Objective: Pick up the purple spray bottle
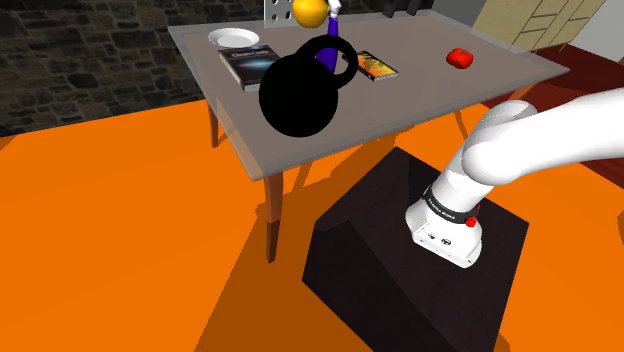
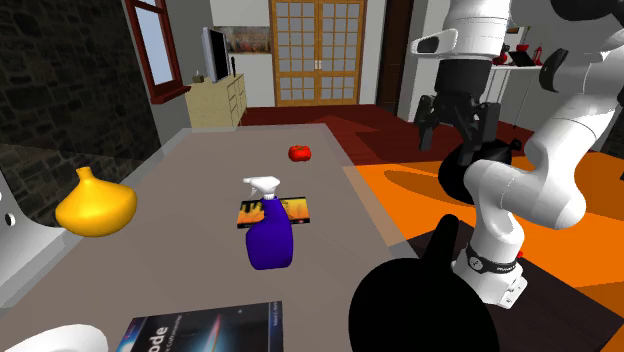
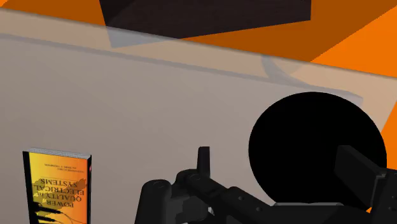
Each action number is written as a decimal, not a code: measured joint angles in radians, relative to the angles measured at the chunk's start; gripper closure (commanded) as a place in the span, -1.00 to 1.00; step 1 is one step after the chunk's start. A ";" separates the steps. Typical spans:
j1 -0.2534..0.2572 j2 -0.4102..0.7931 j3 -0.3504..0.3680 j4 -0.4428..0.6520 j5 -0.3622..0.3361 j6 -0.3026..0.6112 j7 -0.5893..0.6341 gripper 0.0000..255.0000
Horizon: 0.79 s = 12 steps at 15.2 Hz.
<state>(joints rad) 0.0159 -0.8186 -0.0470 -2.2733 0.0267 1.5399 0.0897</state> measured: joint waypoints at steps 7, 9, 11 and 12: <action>-0.013 0.176 -0.043 0.085 -0.029 0.080 -0.038 -1.00; -0.016 0.251 -0.057 0.126 -0.036 0.110 -0.049 -1.00; -0.020 0.328 -0.075 0.190 -0.041 0.120 -0.066 -1.00; -0.023 0.371 -0.086 0.218 -0.044 0.134 -0.077 -1.00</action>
<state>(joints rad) -0.0071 -0.4472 -0.1328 -2.0550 -0.0171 1.6739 0.0129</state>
